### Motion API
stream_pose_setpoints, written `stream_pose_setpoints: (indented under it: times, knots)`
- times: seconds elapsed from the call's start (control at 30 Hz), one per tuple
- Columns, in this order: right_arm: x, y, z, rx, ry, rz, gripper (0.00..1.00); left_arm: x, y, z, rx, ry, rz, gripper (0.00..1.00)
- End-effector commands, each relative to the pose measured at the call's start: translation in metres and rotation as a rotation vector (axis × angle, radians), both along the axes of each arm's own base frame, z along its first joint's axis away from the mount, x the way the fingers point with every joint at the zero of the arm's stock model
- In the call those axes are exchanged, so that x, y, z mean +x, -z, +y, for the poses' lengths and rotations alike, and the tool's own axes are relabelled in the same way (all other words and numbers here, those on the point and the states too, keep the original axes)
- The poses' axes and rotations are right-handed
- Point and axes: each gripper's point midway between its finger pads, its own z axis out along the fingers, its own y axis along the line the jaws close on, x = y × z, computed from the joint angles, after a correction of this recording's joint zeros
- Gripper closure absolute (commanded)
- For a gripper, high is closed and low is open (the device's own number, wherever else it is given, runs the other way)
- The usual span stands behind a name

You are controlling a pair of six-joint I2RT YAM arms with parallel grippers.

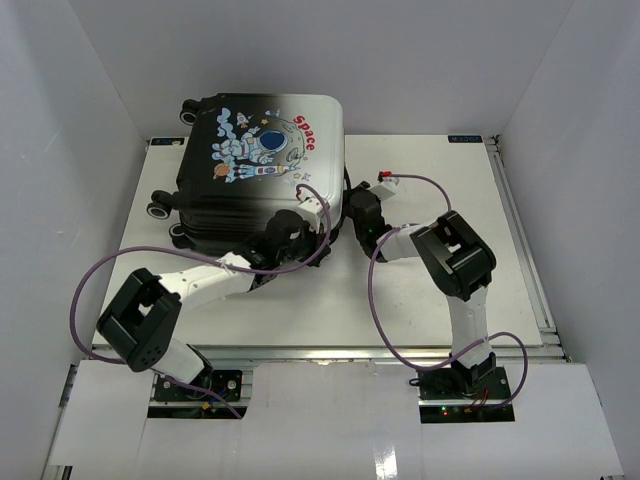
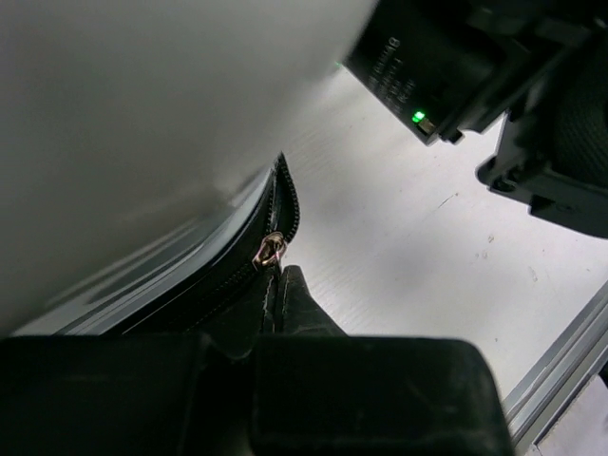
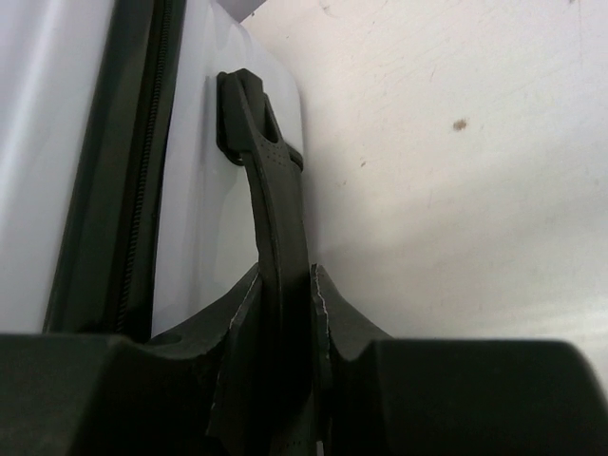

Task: Pack the luggage

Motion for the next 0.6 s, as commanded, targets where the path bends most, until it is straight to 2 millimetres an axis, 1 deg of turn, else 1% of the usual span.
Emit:
stream_pose_setpoints:
  times: [0.0, 0.03, 0.07, 0.1, 0.17, 0.23, 0.27, 0.33, 0.37, 0.4, 0.43, 0.47, 0.5, 0.57]
  knots:
    - [-0.190, 0.059, 0.139, -0.042, -0.599, 0.178, 0.92, 0.034, -0.068, 0.040, -0.123, -0.327, -0.215, 1.00]
    - [-0.195, 0.060, 0.142, -0.050, -0.612, 0.177, 0.92, 0.029, -0.056, 0.059, -0.098, -0.395, -0.208, 1.00]
    - [-0.201, 0.059, 0.149, -0.058, -0.629, 0.173, 0.92, 0.025, -0.055, 0.071, -0.100, -0.434, -0.207, 1.00]
    - [-0.207, 0.058, 0.157, -0.064, -0.648, 0.167, 0.92, 0.020, -0.057, 0.080, -0.112, -0.462, -0.209, 1.00]
    - [-0.217, 0.057, 0.168, -0.086, -0.690, 0.159, 0.92, 0.008, -0.076, 0.094, -0.181, -0.495, -0.233, 1.00]
    - [-0.231, 0.056, 0.180, -0.106, -0.722, 0.147, 0.92, 0.000, -0.073, 0.106, -0.198, -0.518, -0.241, 1.00]
    - [-0.239, 0.055, 0.185, -0.121, -0.745, 0.137, 0.92, -0.005, -0.078, 0.114, -0.227, -0.542, -0.253, 1.00]
    - [-0.246, 0.057, 0.181, -0.144, -0.754, 0.131, 0.92, -0.009, -0.085, 0.126, -0.261, -0.579, -0.283, 1.00]
    - [-0.245, 0.050, 0.182, -0.131, -0.753, 0.114, 0.89, -0.009, -0.085, 0.131, -0.265, -0.604, -0.290, 1.00]
    - [-0.240, 0.048, 0.169, -0.134, -0.719, 0.103, 0.82, -0.009, -0.085, 0.138, -0.266, -0.633, -0.300, 1.00]
    - [-0.234, 0.046, 0.157, -0.138, -0.687, 0.095, 0.73, -0.009, -0.084, 0.144, -0.264, -0.659, -0.310, 1.00]
    - [-0.227, 0.044, 0.147, -0.143, -0.655, 0.092, 0.61, -0.009, -0.083, 0.150, -0.259, -0.682, -0.318, 1.00]
    - [-0.219, 0.041, 0.135, -0.144, -0.625, 0.091, 0.53, -0.009, -0.082, 0.154, -0.256, -0.698, -0.323, 1.00]
    - [-0.201, 0.033, 0.110, -0.138, -0.571, 0.090, 0.45, -0.009, -0.083, 0.157, -0.253, -0.715, -0.329, 1.00]
